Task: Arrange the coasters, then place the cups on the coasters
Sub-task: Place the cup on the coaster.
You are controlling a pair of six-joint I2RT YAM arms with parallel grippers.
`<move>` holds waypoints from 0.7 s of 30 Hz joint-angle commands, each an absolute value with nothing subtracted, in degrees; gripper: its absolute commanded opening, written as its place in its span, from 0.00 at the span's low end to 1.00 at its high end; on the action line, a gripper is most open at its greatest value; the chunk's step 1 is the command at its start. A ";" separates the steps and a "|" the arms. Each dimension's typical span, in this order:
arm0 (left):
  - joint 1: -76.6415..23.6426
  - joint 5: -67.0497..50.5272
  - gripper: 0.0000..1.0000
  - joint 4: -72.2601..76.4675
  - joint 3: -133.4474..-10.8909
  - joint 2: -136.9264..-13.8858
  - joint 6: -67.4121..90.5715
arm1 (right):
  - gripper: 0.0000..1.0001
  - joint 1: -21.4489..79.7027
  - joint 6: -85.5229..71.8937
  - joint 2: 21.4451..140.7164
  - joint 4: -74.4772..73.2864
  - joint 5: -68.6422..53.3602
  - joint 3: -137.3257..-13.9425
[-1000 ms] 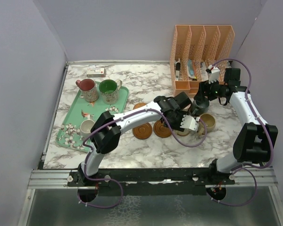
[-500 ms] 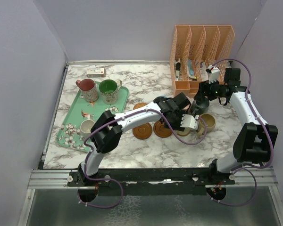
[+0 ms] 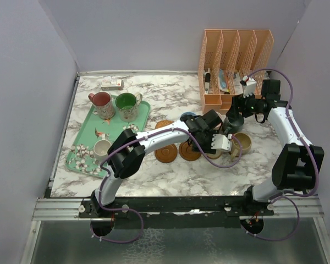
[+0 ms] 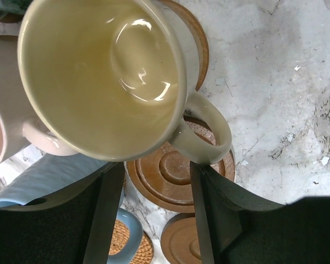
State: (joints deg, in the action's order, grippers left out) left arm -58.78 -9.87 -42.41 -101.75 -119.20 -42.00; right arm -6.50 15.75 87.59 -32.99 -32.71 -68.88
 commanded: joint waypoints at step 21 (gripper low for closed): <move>-58.80 -14.55 0.56 -41.82 -102.37 -121.00 -38.57 | 0.70 -6.94 16.52 87.40 -32.99 -34.33 -68.82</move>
